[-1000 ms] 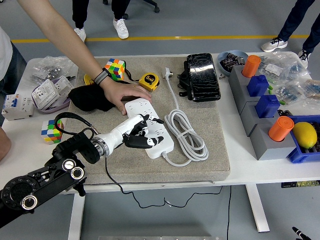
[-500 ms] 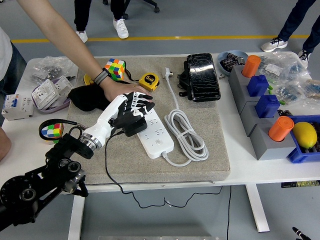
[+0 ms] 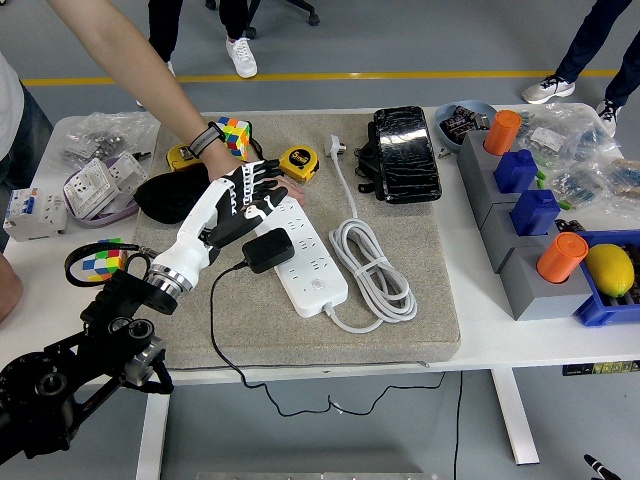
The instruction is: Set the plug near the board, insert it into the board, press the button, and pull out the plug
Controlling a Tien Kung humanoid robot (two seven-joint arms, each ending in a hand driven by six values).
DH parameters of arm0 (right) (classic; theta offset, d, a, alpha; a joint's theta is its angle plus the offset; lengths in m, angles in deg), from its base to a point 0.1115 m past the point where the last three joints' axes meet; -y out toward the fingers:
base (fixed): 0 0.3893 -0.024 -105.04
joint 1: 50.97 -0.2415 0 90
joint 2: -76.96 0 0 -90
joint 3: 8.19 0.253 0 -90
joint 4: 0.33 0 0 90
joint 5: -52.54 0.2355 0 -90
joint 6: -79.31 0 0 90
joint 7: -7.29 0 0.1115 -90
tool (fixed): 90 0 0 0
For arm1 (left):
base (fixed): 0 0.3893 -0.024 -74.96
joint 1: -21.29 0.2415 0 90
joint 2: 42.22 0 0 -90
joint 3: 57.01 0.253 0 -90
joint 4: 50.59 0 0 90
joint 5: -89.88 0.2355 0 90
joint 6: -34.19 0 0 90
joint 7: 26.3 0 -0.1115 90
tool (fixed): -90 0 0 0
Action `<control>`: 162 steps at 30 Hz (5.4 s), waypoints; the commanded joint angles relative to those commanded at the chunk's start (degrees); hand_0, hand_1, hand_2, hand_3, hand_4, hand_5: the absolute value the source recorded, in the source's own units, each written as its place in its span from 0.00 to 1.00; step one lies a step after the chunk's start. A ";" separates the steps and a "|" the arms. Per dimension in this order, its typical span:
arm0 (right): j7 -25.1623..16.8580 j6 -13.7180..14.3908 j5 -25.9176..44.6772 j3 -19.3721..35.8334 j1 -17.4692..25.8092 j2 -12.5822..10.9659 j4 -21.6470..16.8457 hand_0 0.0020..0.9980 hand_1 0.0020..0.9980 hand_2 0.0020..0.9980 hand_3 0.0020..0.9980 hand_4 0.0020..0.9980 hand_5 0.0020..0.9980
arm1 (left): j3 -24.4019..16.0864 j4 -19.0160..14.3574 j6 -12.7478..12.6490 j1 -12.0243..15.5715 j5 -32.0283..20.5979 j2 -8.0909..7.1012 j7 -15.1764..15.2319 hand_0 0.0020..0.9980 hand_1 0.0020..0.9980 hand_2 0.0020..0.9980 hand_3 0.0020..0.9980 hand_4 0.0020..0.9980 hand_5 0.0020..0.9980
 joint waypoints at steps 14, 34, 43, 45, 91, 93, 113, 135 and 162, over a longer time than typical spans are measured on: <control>0.03 0.00 0.04 -0.50 -0.08 -0.32 -0.07 0.57 0.64 0.62 0.55 0.97 0.54 | -0.02 -0.70 0.25 0.12 0.37 -0.31 -0.83 0.81 0.80 0.84 0.88 0.89 0.57; 0.10 -0.09 -0.16 -0.09 0.22 -0.20 -0.05 0.57 0.64 0.62 0.55 0.97 0.54 | -3.02 -8.32 5.41 -0.61 16.50 -0.59 -15.70 0.17 0.18 0.33 0.84 0.90 0.48; 0.09 -0.13 -0.15 0.19 0.14 -0.12 -0.07 0.57 0.64 0.62 0.55 0.97 0.54 | -3.60 -11.15 13.81 -2.07 24.62 -0.30 -28.46 0.09 0.06 0.14 0.85 0.88 0.31; 0.08 -0.12 -0.16 0.24 0.16 -0.16 -0.07 0.57 0.64 0.62 0.55 0.97 0.54 | -3.74 -11.93 16.16 -2.40 25.95 -0.27 -31.47 0.07 0.07 0.14 0.84 0.71 0.03; 0.09 -0.10 -0.10 -0.39 -0.05 -0.62 -0.07 0.57 0.64 0.62 0.55 0.97 0.54 | 3.68 -8.97 26.85 -5.90 28.98 -0.20 -45.92 0.05 0.09 0.16 0.83 0.58 0.00; 0.09 -0.11 -0.12 -0.42 -0.02 -0.61 -0.08 0.57 0.64 0.62 0.55 0.97 0.54 | 3.73 -8.62 26.77 -5.94 28.95 -0.17 -45.87 0.05 0.09 0.16 0.83 0.57 0.00; 0.14 -0.12 -0.30 -0.12 0.07 -0.55 -0.19 0.57 0.64 0.62 0.55 0.97 0.54 | 4.54 -6.76 26.61 -6.12 29.03 -0.19 -45.86 0.06 0.09 0.16 0.83 0.56 0.00; 0.12 -0.14 -0.44 0.36 0.22 -0.26 -0.17 0.57 0.64 0.62 0.55 0.97 0.54 | 2.16 -5.15 14.05 -4.05 23.49 -0.15 -29.33 0.17 0.19 0.35 0.62 0.74 0.09; 0.15 -0.09 -1.06 1.09 0.18 -0.07 -0.46 0.57 0.64 0.62 0.55 0.97 0.54 | 2.24 -0.10 -0.47 -1.93 9.88 0.49 -7.31 0.75 0.78 0.83 0.82 0.96 0.51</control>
